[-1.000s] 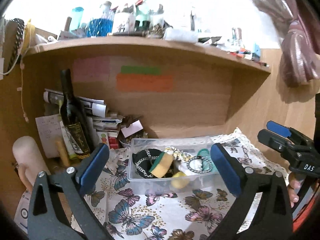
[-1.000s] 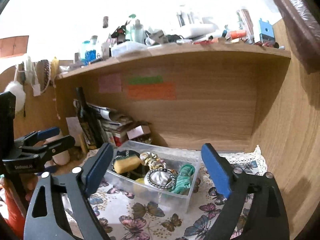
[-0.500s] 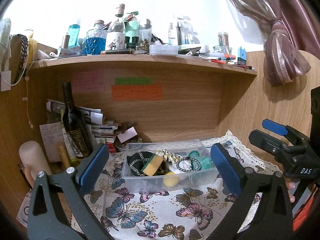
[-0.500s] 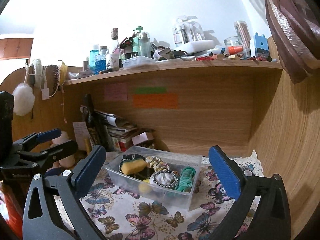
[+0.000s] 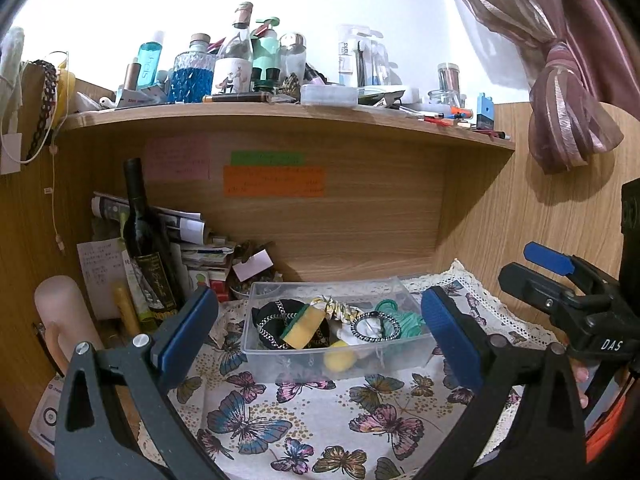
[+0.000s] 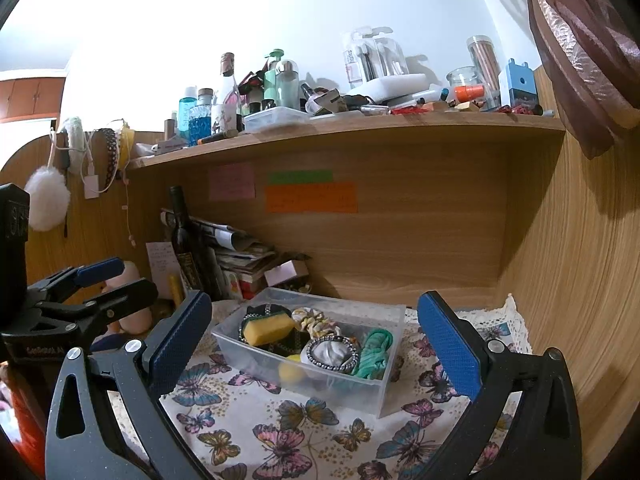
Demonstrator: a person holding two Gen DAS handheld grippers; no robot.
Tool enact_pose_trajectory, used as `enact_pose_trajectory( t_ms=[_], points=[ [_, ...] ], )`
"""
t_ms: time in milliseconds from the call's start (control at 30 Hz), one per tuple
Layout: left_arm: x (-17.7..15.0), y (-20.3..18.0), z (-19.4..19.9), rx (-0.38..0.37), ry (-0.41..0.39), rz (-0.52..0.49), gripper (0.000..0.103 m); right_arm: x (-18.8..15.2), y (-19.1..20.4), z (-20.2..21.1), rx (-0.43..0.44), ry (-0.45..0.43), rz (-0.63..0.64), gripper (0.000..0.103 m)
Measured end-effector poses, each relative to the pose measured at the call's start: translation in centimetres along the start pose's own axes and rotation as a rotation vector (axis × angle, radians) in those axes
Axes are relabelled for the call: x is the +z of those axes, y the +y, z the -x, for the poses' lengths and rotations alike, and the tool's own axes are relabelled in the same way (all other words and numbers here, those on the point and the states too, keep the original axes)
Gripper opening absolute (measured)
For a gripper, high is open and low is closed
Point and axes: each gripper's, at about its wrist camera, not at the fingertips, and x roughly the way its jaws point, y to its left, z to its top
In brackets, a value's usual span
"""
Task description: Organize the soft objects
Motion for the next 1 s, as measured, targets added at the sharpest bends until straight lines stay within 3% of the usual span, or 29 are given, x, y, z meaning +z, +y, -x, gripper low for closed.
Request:
enact_pose_trajectory(
  t_ms=[1000],
  points=[
    [-0.06, -0.68, -0.11, -0.009, -0.009, -0.019, 0.103, -0.24, 0.09, 0.29, -0.009, -0.003, -0.007, 0.103]
  ],
)
